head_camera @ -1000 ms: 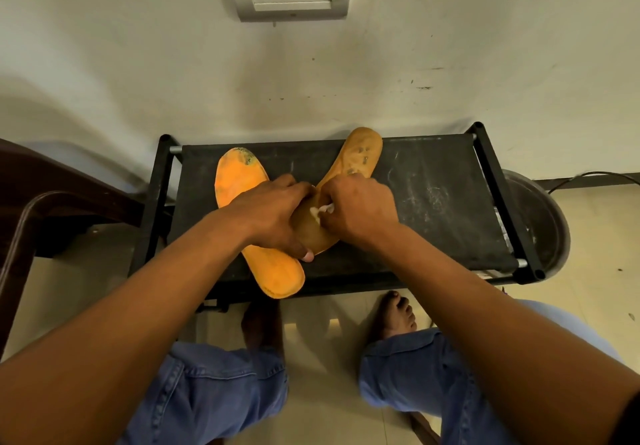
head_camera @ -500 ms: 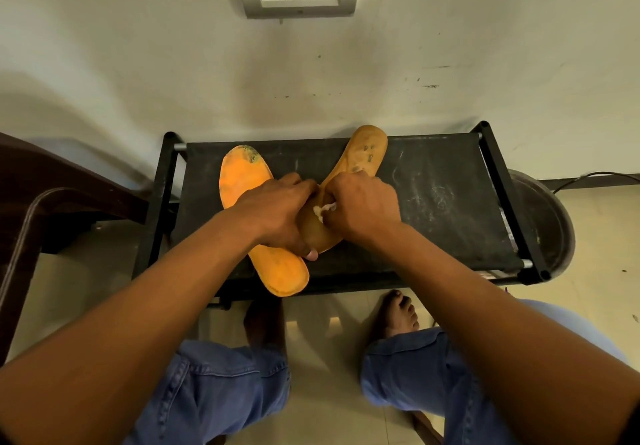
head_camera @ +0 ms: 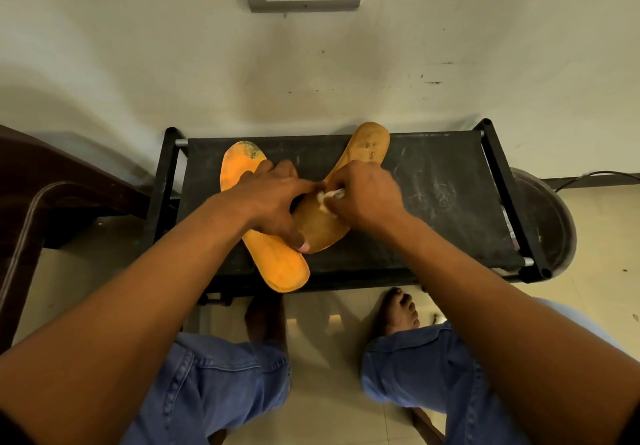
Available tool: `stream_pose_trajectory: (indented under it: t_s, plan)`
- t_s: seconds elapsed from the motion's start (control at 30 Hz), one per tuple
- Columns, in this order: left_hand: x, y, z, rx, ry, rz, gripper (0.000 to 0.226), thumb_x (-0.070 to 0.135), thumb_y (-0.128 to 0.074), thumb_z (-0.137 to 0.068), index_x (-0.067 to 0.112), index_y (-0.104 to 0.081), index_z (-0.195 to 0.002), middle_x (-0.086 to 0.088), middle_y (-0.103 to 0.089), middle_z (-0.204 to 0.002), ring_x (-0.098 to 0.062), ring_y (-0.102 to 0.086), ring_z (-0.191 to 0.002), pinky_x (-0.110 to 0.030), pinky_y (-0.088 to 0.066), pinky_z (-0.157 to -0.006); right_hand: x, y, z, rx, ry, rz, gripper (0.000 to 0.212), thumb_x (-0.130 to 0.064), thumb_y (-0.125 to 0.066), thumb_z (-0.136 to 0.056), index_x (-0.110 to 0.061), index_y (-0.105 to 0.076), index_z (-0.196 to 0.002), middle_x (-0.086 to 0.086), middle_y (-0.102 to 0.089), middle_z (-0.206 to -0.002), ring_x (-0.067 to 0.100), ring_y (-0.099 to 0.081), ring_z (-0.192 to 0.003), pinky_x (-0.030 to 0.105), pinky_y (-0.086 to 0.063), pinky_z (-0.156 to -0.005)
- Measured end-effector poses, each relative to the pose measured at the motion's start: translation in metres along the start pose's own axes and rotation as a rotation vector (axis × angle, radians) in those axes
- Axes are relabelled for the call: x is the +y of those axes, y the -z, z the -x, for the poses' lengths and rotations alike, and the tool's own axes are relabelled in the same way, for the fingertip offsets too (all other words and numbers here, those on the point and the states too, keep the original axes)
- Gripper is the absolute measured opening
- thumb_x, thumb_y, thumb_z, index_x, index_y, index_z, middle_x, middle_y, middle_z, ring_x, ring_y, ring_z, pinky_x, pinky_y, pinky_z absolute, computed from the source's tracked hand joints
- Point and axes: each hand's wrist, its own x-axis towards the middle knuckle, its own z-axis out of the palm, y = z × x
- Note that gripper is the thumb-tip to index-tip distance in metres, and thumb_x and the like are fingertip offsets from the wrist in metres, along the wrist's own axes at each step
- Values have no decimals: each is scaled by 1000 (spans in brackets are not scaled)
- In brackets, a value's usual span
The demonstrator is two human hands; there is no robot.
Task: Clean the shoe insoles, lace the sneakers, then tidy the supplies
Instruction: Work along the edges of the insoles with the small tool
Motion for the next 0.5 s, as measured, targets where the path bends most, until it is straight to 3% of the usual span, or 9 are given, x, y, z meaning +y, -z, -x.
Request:
stream_pose_trajectory:
  t_s: [0.13, 0.23, 0.37, 0.5]
  plan:
    - [0, 1, 2, 20, 20, -3, 104, 75, -80, -57, 53, -31, -147, 2, -36, -134, -25, -35, -124, -48, -42, -100, -17, -11, 11, -7, 120, 106, 21, -39, -65, -90, -24, -72, -104, 3, -68, -96, 23, -65, -82, 36, -56, -67]
    - [-2, -1, 5, 35, 30, 16, 110, 77, -79, -59, 59, -21, -150, 2, -35, -131, -25, -34, -123, -47, -40, -100, -11, -3, 7, 52, 35, 188, 22, -42, -65, -92, -25, -71, -105, 3, -65, -95, 23, -65, -81, 34, -52, -66]
    - [-4, -1, 2, 38, 22, 31, 114, 81, -77, -57, 63, -14, -151, 3, -36, -127, -24, -35, -122, -48, -41, -101, 8, 8, -3, 135, -116, 194, 15, -33, -67, -89, -21, -69, -98, 1, -56, -85, 21, -54, -72, 32, -44, -62]
    - [-14, 7, 3, -15, -26, 83, 107, 73, -80, -63, 61, -19, -151, 1, -36, -130, -24, -35, -124, -44, -38, -106, 10, 4, -6, 115, -97, 95, 12, -26, -70, -86, -20, -73, -96, 4, -67, -90, 22, -63, -74, 33, -55, -64]
